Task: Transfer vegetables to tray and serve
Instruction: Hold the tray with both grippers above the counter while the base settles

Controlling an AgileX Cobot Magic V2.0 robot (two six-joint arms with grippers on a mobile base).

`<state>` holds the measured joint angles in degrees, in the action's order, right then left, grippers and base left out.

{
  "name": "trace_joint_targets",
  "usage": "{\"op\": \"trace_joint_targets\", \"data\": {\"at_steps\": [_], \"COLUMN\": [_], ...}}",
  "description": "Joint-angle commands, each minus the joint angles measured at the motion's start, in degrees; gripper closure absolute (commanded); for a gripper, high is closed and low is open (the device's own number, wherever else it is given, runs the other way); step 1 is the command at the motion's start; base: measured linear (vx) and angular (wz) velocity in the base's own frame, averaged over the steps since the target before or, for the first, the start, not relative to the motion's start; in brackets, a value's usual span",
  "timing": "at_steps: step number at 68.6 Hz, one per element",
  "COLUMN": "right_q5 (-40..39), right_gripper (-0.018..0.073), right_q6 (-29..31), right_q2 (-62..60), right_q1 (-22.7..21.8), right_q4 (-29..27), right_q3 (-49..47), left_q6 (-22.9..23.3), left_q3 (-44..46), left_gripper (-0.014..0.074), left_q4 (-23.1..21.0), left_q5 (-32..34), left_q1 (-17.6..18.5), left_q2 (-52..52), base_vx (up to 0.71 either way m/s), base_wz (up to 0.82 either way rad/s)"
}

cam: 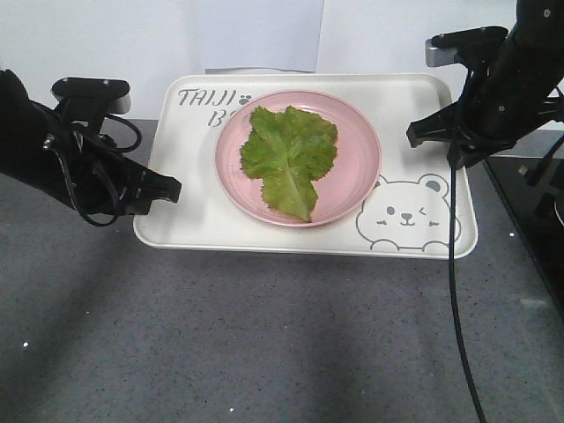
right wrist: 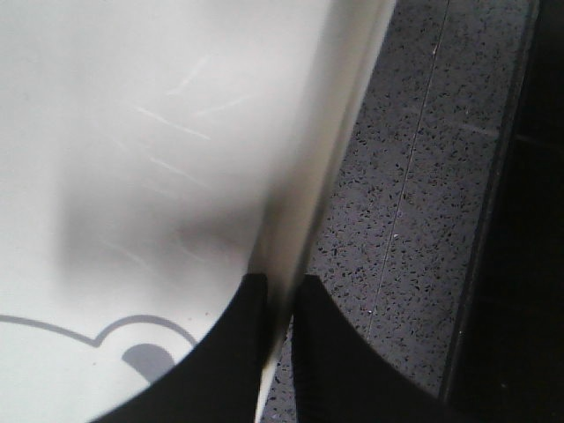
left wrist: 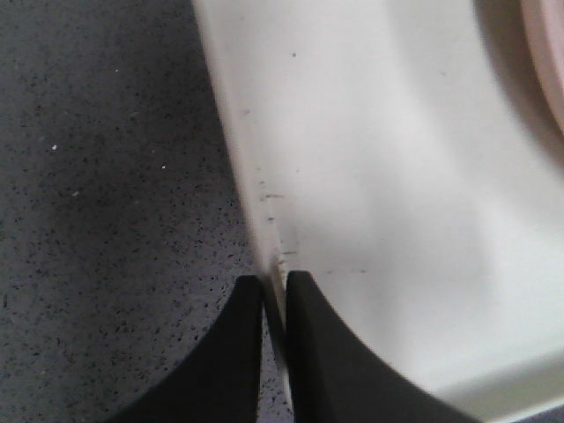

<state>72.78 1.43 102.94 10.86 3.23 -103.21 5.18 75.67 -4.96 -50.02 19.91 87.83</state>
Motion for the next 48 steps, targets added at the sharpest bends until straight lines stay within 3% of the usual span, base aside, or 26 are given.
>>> {"op": "trace_joint_targets", "data": {"at_steps": [1,48], "right_q5": [0.7,0.7], "right_gripper": [0.0534,0.0534], "right_q6": [2.0,2.0], "right_q2": [-3.1,-3.1], "right_q1": [1.0,1.0], "right_q4": [-5.4,-5.4], "right_q3": [-1.5,-1.5], "left_q6": [-1.5,-1.5], "left_q3": [1.9,1.9], "left_gripper": [0.0603,0.0603], "left_q4": [-5.3,-5.3], "left_q5": [7.0,7.0], "left_q1": [1.1,1.1], "left_q2": [-2.6,-2.6], "base_vx": [0.03,0.03], "base_wz": [-0.01,-0.01]}}
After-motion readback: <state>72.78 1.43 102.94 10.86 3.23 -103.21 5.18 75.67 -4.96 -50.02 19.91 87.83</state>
